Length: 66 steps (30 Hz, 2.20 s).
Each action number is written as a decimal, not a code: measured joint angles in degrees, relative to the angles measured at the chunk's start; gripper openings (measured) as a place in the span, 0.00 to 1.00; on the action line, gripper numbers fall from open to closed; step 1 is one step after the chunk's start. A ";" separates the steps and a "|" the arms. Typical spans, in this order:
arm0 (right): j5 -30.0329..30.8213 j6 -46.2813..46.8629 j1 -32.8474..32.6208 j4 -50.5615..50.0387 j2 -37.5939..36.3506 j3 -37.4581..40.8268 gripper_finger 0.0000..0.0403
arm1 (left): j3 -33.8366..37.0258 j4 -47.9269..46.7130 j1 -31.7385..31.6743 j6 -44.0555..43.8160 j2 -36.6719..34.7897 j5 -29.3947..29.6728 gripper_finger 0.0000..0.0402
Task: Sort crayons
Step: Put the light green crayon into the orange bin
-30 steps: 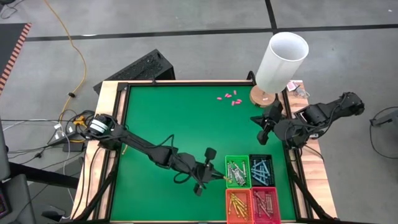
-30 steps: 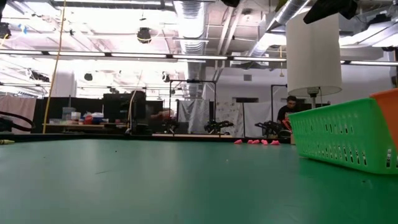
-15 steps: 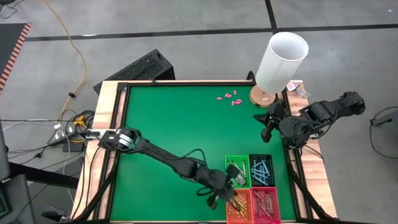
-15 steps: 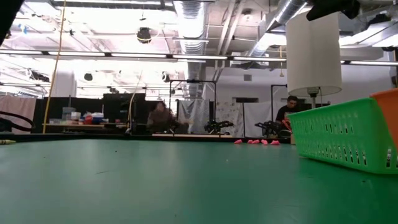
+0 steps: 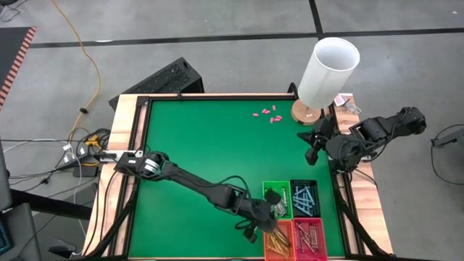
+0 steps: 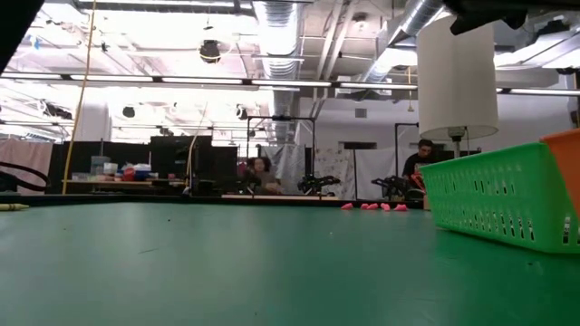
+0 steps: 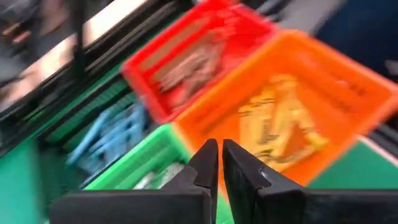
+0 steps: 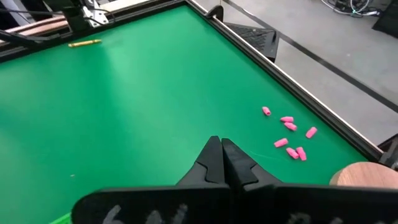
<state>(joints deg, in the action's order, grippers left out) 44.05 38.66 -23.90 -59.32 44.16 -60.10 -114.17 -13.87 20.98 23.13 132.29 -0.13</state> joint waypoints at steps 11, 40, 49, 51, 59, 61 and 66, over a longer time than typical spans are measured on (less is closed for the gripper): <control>-0.13 3.29 -0.02 -4.03 0.02 0.00 0.00 | -15.97 -44.82 1.19 -38.58 -1.09 41.30 0.09; 0.99 2.92 -0.07 -5.38 0.00 -0.02 0.00 | 53.98 -59.24 -4.67 -112.34 -46.22 20.94 0.00; 0.98 2.92 -0.07 -5.38 0.02 -0.02 0.00 | 63.86 -58.33 -4.49 -125.75 -45.96 16.13 0.00; 0.98 2.92 -0.07 -5.36 0.02 -0.02 0.00 | 64.44 -58.10 -3.24 -133.24 -45.96 19.26 0.00; 0.98 2.92 -0.07 -5.40 0.02 -0.02 0.00 | 66.81 -57.32 2.31 -154.66 -45.96 25.60 0.00; 0.98 2.92 -0.08 -5.74 0.02 -0.02 0.00 | 67.85 -57.48 3.15 -155.37 -45.70 24.60 0.00; 0.97 2.92 -0.09 -7.18 0.02 -0.02 0.00 | 67.52 -59.26 3.77 -155.96 -41.04 23.23 0.00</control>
<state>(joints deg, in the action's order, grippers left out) 45.02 41.58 -23.99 -66.51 44.18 -60.12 -46.66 -73.14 24.75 -132.83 91.25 23.09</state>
